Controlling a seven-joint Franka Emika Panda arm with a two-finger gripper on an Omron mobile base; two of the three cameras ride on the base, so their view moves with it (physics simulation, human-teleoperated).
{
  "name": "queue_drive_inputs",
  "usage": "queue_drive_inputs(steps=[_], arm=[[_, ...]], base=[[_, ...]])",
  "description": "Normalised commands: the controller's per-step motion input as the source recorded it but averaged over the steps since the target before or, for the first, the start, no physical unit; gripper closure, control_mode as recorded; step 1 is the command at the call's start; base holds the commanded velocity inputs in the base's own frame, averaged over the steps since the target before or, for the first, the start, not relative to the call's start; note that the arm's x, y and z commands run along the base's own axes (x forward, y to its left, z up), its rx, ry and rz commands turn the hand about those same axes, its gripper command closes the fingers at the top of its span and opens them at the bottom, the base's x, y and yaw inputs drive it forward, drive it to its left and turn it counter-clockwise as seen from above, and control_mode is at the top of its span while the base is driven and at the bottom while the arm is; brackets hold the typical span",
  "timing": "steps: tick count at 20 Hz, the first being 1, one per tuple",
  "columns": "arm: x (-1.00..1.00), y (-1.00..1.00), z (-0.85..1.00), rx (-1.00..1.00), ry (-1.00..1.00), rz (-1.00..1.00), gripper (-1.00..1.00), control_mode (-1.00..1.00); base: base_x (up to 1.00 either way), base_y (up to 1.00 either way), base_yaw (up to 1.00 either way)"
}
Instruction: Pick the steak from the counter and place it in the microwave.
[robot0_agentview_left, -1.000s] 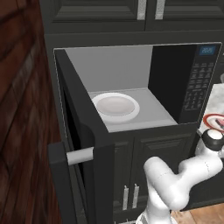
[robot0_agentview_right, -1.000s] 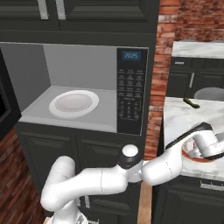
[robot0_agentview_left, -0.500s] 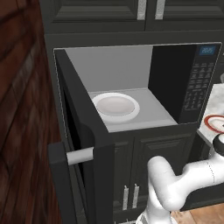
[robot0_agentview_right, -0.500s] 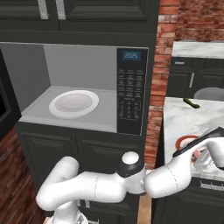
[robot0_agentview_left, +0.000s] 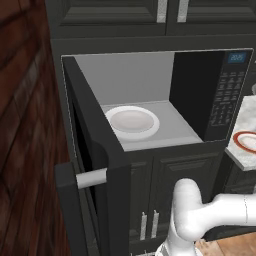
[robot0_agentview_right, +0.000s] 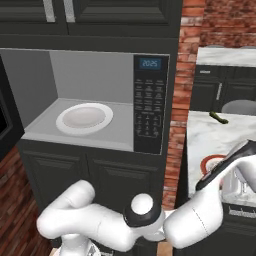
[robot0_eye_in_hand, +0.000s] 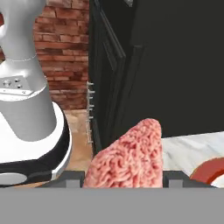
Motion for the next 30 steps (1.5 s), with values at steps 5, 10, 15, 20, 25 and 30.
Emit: queue_drive_inputs(steps=[5, 10, 15, 20, 25, 30], arm=[[-0.99, 1.0, 0.34, -0.17, -0.04, 0.08, 1.0, -1.0], [-0.58, 1.0, 0.09, -0.05, 0.09, -0.03, 1.0, -1.0], [-0.21, 1.0, 0.12, -0.04, 0.16, -0.08, 1.0, -1.0], [-0.25, 1.0, 0.41, 0.0, 0.14, -0.09, 1.0, -1.0], [-0.41, 1.0, 0.38, 0.0, 0.0, -0.21, 1.0, -1.0], [-0.43, 1.0, 0.58, -0.01, 0.01, -0.3, 1.0, -1.0]], base=[[0.0, 0.0, 0.0], [0.0, 0.0, 0.0], [0.0, 0.0, 0.0], [0.0, 0.0, 0.0], [0.0, 0.0, 0.0], [0.0, 0.0, 0.0]])
